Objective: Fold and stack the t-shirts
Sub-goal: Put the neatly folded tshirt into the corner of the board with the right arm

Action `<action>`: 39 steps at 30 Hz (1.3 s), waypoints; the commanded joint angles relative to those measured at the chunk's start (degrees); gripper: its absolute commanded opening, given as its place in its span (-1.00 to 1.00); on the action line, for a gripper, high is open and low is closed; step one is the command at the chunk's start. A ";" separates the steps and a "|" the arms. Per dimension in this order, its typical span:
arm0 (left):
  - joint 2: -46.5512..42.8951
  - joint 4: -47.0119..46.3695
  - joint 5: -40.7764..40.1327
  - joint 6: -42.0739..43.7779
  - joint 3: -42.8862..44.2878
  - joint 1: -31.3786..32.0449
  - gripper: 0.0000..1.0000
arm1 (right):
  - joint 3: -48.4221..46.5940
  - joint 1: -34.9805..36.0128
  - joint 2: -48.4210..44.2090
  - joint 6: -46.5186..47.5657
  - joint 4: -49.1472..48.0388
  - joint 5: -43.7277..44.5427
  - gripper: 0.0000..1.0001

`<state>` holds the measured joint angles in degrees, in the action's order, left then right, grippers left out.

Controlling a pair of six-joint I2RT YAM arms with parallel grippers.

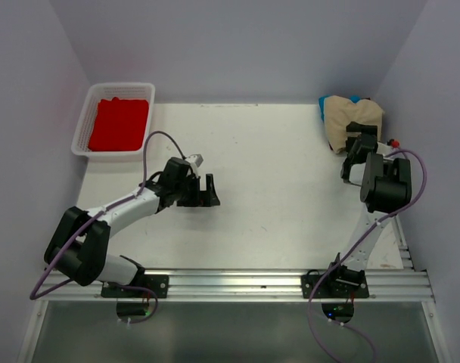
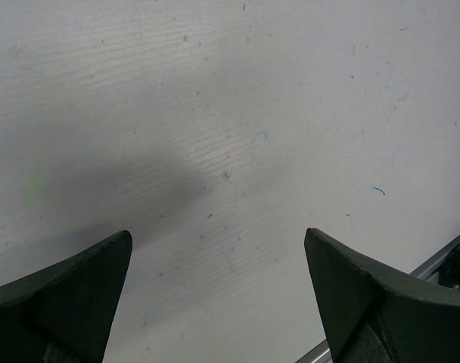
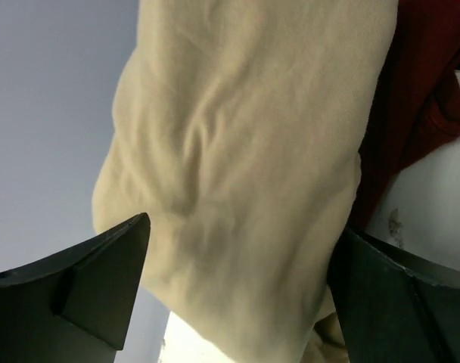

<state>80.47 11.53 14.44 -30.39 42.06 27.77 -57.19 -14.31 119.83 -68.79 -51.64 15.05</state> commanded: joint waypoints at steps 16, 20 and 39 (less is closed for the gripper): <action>-6.28 -4.76 1.91 -0.46 -0.40 -0.26 1.00 | 19.21 0.77 -34.56 4.19 3.84 -18.52 0.98; -8.92 -4.76 1.21 -0.02 -0.05 -0.26 1.00 | 17.92 4.19 -38.86 12.85 10.99 -32.96 0.98; -15.96 -4.59 -6.35 0.42 2.32 -0.35 1.00 | 1.92 27.31 -50.76 49.46 65.95 -2.69 0.98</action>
<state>64.29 8.01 9.54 -30.83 41.76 27.77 -50.85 13.17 66.74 -23.51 8.49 -0.86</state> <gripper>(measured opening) 0.997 0.987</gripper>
